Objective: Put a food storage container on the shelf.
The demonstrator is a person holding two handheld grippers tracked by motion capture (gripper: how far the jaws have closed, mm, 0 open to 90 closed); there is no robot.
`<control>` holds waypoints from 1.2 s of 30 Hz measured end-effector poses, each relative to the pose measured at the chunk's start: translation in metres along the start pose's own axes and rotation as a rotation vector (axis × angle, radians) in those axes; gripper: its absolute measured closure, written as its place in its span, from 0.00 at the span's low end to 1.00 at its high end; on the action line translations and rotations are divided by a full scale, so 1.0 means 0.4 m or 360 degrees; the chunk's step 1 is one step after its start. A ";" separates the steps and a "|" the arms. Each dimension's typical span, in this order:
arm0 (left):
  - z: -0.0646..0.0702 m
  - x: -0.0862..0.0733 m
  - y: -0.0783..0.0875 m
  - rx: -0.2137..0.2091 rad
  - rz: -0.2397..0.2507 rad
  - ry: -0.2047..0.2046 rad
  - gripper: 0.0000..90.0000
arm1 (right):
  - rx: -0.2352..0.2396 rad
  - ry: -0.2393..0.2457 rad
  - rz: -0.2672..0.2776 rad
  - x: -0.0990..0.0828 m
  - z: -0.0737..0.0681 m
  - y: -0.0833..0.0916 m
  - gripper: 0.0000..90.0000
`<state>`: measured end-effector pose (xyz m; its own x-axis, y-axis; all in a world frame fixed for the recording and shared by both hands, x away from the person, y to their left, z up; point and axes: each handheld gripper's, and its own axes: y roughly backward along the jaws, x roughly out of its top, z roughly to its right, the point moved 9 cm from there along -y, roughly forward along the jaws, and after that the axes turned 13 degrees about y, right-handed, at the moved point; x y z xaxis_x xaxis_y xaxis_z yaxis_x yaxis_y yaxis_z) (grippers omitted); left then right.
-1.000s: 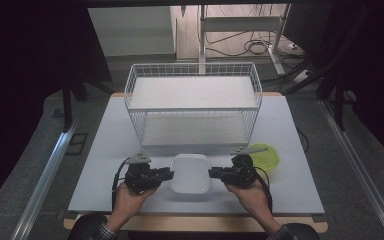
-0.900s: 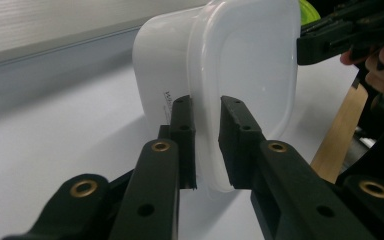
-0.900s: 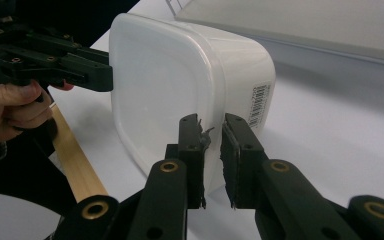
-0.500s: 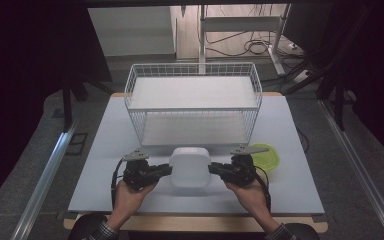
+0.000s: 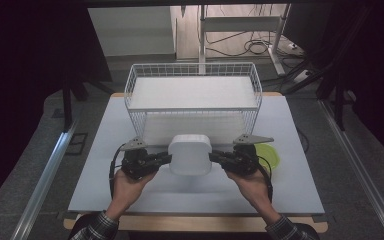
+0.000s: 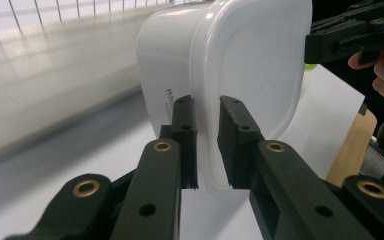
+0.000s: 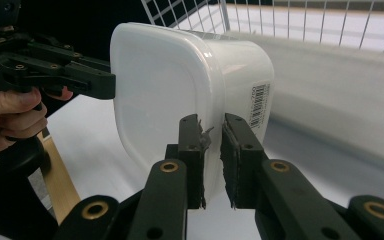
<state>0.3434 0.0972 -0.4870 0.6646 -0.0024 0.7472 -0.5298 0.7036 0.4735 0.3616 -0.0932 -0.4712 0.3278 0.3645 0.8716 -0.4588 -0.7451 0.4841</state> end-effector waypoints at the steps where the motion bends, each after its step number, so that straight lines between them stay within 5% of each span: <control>1: 0.002 0.009 0.003 0.0000 0.0010 -0.0003 0.88 | -0.0004 0.0008 0.0008 0.011 0.001 0.003 0.88; 14: 0.029 0.119 0.052 -0.0001 0.0110 -0.0065 0.88 | -0.0020 0.0076 0.0100 0.141 0.017 0.033 0.88; 36: 0.057 0.277 0.115 0.0006 0.0224 -0.0104 0.88 | -0.0030 0.0090 0.0184 0.289 0.046 0.053 0.88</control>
<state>0.3807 0.1129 -0.3718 0.5481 0.0497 0.8349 -0.6173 0.6975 0.3638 0.4050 -0.0773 -0.3617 0.2247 0.3082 0.9244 -0.5063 -0.7736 0.3810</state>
